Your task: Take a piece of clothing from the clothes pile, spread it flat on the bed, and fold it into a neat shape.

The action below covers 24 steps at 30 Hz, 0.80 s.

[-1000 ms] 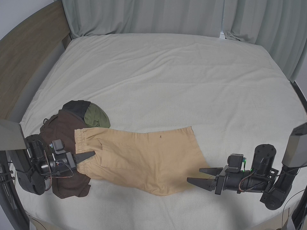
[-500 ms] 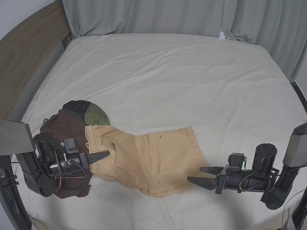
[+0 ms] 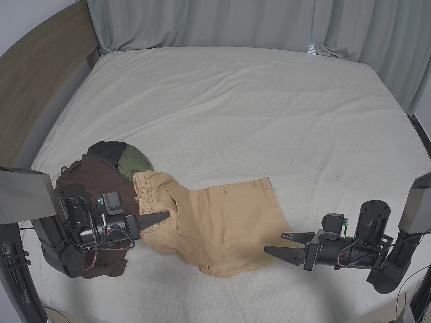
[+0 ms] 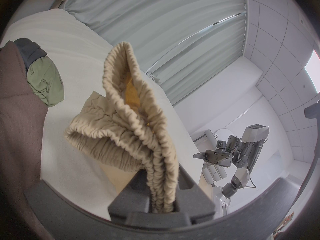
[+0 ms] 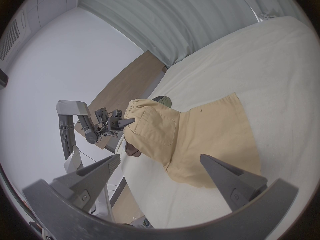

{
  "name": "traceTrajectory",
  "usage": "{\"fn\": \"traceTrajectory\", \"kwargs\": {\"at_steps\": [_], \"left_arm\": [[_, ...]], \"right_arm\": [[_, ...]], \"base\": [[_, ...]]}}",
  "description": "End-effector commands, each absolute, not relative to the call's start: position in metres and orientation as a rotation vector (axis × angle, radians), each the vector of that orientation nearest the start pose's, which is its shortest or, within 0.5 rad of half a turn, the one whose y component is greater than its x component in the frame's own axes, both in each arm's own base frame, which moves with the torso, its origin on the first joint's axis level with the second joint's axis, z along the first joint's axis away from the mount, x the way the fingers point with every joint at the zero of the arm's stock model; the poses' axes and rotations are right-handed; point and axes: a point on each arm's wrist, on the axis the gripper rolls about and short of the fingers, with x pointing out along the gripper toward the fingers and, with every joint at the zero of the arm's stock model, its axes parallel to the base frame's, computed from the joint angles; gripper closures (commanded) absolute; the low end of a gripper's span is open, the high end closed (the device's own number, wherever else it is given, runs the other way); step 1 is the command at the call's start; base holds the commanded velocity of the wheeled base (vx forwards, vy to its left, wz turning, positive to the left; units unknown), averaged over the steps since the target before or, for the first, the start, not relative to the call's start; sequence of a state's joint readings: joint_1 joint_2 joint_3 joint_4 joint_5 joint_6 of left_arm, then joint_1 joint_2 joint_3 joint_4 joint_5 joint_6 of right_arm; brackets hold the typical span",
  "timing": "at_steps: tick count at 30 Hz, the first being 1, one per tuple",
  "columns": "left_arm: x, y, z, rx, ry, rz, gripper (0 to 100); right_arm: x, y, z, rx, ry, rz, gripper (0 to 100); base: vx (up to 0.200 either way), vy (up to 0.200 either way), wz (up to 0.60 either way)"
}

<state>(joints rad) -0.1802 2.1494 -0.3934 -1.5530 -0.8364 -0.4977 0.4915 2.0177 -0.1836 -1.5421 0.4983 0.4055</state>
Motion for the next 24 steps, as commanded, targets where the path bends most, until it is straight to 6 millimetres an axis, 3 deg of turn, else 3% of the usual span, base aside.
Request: {"fn": "traceTrajectory", "kwargs": {"at_steps": [1,24], "left_arm": [[0.293,-0.077,0.045,-0.516,0.452,-0.963,100],[0.303,-0.116,0.043,-0.565,0.479,-1.021,100]], "right_arm": [[0.218,0.128,0.054,0.370,0.495,0.906,0],[0.217,0.126,0.058,0.373,0.482,0.903,0]], "base": [[0.000,0.000,0.00],[0.000,0.000,0.00]]}}
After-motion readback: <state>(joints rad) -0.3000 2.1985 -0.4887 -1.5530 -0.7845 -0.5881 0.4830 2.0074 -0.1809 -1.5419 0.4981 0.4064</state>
